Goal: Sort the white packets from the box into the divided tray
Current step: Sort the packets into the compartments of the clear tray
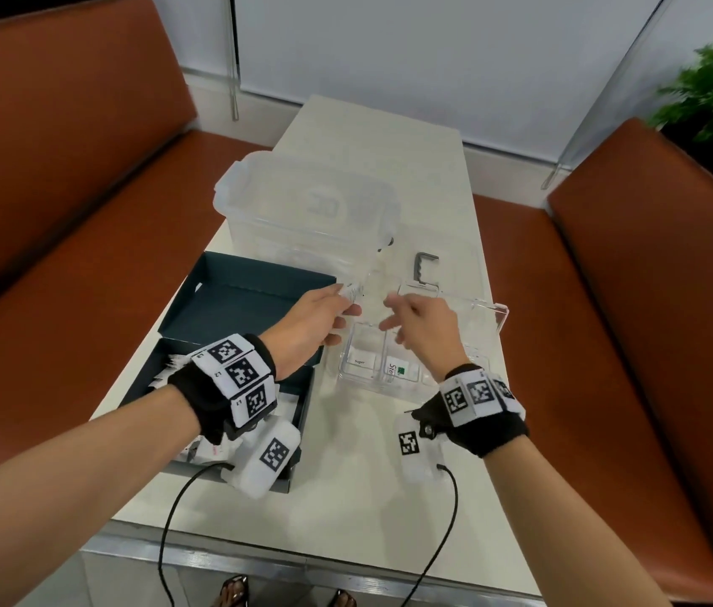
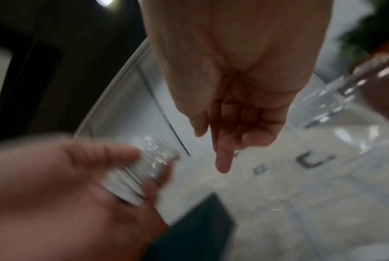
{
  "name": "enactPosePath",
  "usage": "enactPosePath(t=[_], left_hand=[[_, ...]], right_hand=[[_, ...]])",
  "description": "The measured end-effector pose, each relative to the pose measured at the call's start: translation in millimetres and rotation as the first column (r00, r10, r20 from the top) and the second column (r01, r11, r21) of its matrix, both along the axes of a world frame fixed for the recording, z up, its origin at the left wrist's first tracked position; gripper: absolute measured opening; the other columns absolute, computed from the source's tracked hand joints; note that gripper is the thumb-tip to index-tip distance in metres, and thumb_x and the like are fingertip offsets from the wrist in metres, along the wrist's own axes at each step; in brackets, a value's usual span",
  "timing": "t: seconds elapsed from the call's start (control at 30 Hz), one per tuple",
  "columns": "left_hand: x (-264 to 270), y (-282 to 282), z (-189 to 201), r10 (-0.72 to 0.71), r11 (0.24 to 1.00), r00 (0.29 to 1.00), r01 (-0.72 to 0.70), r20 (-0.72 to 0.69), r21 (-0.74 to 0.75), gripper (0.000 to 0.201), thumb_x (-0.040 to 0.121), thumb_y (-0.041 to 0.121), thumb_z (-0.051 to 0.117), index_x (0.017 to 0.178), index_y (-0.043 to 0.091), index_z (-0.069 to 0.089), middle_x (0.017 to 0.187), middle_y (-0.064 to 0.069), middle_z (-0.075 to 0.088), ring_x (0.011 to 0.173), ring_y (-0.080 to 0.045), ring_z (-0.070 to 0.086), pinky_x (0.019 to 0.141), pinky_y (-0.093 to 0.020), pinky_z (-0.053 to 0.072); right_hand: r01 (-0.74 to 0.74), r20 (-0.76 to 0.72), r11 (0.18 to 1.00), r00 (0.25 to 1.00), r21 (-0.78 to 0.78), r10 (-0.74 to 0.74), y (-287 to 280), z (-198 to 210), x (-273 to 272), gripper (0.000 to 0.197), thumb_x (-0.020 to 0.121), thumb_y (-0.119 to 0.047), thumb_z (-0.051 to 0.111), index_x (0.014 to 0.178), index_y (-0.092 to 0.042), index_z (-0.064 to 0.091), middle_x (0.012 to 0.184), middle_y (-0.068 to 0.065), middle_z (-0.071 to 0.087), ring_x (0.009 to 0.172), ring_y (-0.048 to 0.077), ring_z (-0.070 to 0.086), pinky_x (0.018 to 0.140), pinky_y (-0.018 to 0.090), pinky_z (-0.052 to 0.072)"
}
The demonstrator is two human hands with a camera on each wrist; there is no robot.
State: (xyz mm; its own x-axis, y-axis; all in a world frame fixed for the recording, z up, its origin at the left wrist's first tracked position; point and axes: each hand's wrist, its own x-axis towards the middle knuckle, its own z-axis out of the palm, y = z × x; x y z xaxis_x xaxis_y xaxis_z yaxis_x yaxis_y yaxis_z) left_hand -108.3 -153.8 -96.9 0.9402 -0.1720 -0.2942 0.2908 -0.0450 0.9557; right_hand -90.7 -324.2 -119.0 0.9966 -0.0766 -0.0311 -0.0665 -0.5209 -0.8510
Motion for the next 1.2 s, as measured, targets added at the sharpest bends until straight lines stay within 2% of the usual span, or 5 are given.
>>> enactPosePath(t=[0.1,0.3,0.53,1.1,1.2], left_hand=[[3.3,-9.7,-4.9,-0.133,0.959,0.988,0.107,0.084,0.263,0.046,0.103,0.027,0.038,0.149,0.027,0.034,0.140,-0.001,0.040,0.127,-0.017,0.038,0.105,-0.032,0.033],[0.2,-21.4,-4.0,-0.343,0.856,0.914,0.210,0.218,0.472,0.071,0.100,0.037,0.044,0.155,0.026,0.002,0.124,0.003,0.027,0.122,-0.014,0.030,0.099,-0.023,0.029],[5.5,-10.2,4.5,-0.151,0.985,0.983,0.158,0.103,-0.063,0.026,0.098,0.008,0.052,0.120,0.015,0.065,0.109,-0.011,0.069,0.085,-0.015,0.066,0.078,-0.024,0.058],[5.6,-25.1,-4.6,-0.127,0.991,0.988,0.131,0.082,-0.034,0.028,0.093,0.012,0.062,0.120,0.010,0.066,0.108,-0.011,0.072,0.087,-0.016,0.069,0.080,-0.028,0.059],[7.1,-23.3,-5.6,-0.108,0.992,0.991,0.103,0.078,0.067,0.027,0.094,0.023,0.061,0.121,0.017,0.064,0.108,0.000,0.069,0.088,-0.010,0.068,0.074,-0.021,0.056]], right_hand=[[0.034,-0.172,0.911,0.984,0.412,0.041,15.9,26.3,-8.7,0.043,0.094,-0.046,0.054,0.096,-0.005,0.067,0.077,0.012,0.072,0.063,0.017,0.065,0.056,0.025,0.050],[0.009,-0.118,0.889,0.992,0.459,0.051,13.6,36.1,-13.7,0.022,0.091,-0.004,0.060,0.110,0.006,0.065,0.085,0.019,0.065,0.070,0.021,0.059,0.068,0.032,0.054],[0.037,-0.081,0.896,0.997,0.443,-0.001,-2.0,38.6,-14.2,0.020,0.093,-0.007,0.060,0.109,0.000,0.068,0.077,0.011,0.064,0.058,0.013,0.052,0.055,0.023,0.048],[0.025,-0.071,0.972,0.997,0.235,-0.009,-26.5,37.2,-3.2,0.011,0.086,-0.010,0.068,0.088,-0.019,0.074,0.072,-0.005,0.069,0.056,0.000,0.052,0.051,0.009,0.044],[0.101,-0.051,0.985,0.994,0.139,-0.095,-34.8,28.6,7.5,0.011,0.085,-0.008,0.069,0.092,-0.014,0.075,0.080,-0.002,0.070,0.069,0.001,0.059,0.067,0.014,0.047]])
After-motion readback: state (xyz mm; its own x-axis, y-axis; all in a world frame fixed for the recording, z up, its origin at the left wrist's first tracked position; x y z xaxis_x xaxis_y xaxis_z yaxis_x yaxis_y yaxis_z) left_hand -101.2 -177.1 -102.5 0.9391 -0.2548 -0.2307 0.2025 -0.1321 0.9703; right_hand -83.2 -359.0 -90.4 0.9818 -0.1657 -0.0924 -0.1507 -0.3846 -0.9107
